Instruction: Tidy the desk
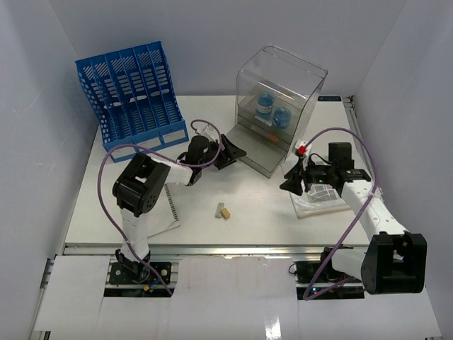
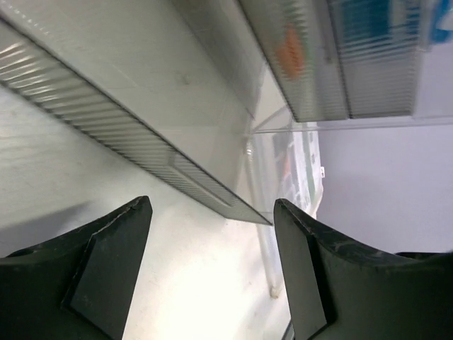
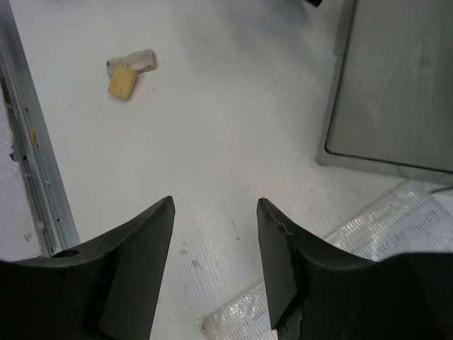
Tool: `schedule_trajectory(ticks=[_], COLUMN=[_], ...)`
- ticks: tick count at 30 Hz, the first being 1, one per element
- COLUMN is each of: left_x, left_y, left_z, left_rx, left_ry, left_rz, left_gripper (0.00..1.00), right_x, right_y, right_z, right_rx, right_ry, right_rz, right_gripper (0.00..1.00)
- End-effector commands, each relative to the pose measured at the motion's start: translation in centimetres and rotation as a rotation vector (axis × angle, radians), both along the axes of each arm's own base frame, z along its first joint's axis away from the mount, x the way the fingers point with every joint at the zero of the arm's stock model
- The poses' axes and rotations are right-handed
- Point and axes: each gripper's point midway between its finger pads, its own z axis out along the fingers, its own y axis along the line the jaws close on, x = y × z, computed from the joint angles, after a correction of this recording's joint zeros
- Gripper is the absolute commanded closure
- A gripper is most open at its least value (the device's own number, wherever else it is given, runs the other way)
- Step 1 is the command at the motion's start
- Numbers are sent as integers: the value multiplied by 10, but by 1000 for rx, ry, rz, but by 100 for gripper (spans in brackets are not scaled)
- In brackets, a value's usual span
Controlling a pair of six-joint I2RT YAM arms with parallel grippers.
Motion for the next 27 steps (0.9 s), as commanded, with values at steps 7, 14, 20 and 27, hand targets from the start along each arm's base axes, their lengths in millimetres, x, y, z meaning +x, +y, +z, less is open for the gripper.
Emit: schedule_trajectory(ticks=[7,14,20,27], left_x=[-59,-151,-198,-204], left_y=[72,172,211,214], left_z=[107,125,129,133], left_rx=[345,499,393,350], left_ry=[-429,-486,-446,-439], left_rz=[-50,132,285,312], left_gripper=[6,2,2,2], right_x=[-24,-58,-47,-49], right_y=[100,185,204,205], right_z=[-18,-39,-76,-99], right_rx=[-334,-314,-407,-456], right_ry=[6,120,219,257], right_rz=[193,243,102,88], right_gripper=[35,24,23,28])
